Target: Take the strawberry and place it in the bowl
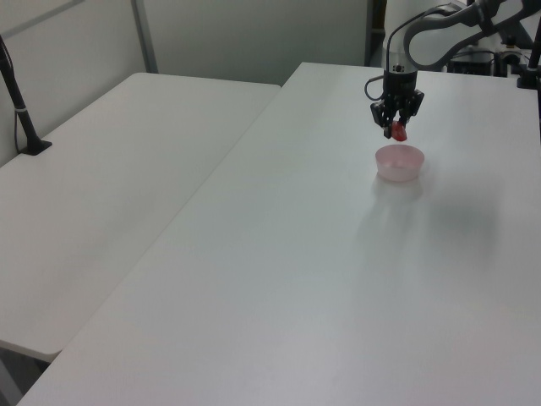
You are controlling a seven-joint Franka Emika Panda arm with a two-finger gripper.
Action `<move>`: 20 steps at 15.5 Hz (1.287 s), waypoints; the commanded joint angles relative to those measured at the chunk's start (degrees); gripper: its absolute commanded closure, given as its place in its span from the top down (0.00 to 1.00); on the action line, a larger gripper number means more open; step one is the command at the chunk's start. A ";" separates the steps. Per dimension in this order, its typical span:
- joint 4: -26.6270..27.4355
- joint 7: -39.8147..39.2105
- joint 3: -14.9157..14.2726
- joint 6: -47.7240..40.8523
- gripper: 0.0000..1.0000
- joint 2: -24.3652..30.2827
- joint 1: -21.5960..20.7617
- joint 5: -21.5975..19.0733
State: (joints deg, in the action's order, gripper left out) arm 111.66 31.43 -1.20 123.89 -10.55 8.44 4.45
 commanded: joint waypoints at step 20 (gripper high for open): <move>-13.38 2.50 3.93 -21.65 1.00 1.92 -0.70 2.06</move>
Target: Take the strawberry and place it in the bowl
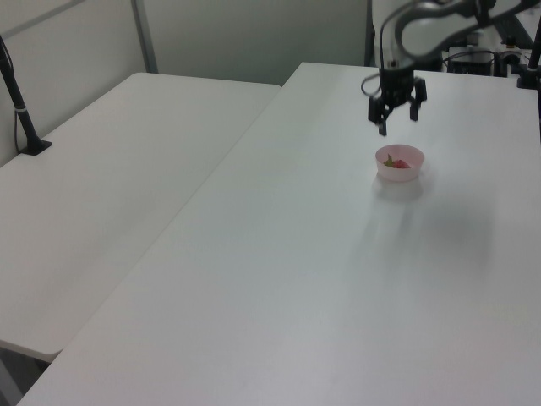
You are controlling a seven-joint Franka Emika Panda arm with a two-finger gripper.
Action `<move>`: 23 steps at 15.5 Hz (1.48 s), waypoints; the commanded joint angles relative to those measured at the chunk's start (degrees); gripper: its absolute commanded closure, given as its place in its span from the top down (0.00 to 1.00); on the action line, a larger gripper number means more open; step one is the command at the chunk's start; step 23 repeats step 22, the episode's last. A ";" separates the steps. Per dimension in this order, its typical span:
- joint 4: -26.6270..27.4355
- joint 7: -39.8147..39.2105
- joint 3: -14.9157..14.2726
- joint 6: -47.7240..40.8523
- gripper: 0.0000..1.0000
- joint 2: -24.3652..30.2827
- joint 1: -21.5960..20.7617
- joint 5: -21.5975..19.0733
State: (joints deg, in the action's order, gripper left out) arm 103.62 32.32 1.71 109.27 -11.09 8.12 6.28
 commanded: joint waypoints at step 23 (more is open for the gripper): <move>-10.63 -31.88 -1.45 -14.87 1.00 12.85 -5.48 -1.97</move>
